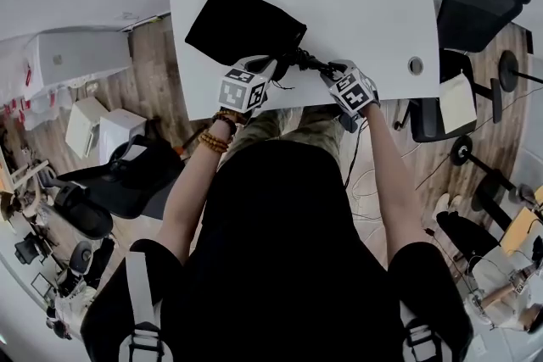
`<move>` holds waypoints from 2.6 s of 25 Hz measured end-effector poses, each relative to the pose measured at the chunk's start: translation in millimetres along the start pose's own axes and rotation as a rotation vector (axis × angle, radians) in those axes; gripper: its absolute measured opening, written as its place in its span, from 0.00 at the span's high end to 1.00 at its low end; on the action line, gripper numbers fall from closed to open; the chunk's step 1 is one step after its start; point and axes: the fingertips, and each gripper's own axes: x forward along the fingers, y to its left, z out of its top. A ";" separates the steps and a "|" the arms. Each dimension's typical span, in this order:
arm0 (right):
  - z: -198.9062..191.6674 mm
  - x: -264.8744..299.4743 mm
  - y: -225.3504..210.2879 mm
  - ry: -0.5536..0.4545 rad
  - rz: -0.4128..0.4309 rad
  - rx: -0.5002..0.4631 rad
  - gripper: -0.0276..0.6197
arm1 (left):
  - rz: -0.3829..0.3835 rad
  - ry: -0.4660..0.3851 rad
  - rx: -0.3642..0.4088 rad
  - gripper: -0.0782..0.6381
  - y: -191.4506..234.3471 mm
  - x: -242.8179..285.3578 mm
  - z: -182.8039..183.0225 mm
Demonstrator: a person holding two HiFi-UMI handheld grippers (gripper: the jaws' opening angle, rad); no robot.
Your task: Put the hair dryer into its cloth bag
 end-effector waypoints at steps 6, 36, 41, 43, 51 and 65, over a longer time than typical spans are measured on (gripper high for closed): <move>15.7 1.4 -0.1 -0.007 0.022 -0.009 0.73 | -0.012 0.006 0.005 0.83 -5.0 5.0 0.8; 22.8 18.7 14.5 0.098 0.070 -0.166 0.75 | -0.021 0.011 -0.016 0.83 7.7 7.3 1.1; 49.2 19.7 27.2 0.043 0.083 -0.157 0.75 | -0.037 0.016 -0.010 0.83 0.4 11.7 1.5; 63.6 17.5 31.5 0.001 0.100 -0.164 0.75 | -0.041 0.018 -0.005 0.83 -0.6 13.9 2.5; 40.0 27.8 26.1 0.093 0.125 -0.188 0.66 | -0.039 0.015 -0.008 0.83 1.0 11.1 0.5; 91.4 38.4 47.5 -0.001 0.145 -0.159 0.79 | -0.064 -0.004 -0.020 0.83 -1.4 9.2 1.5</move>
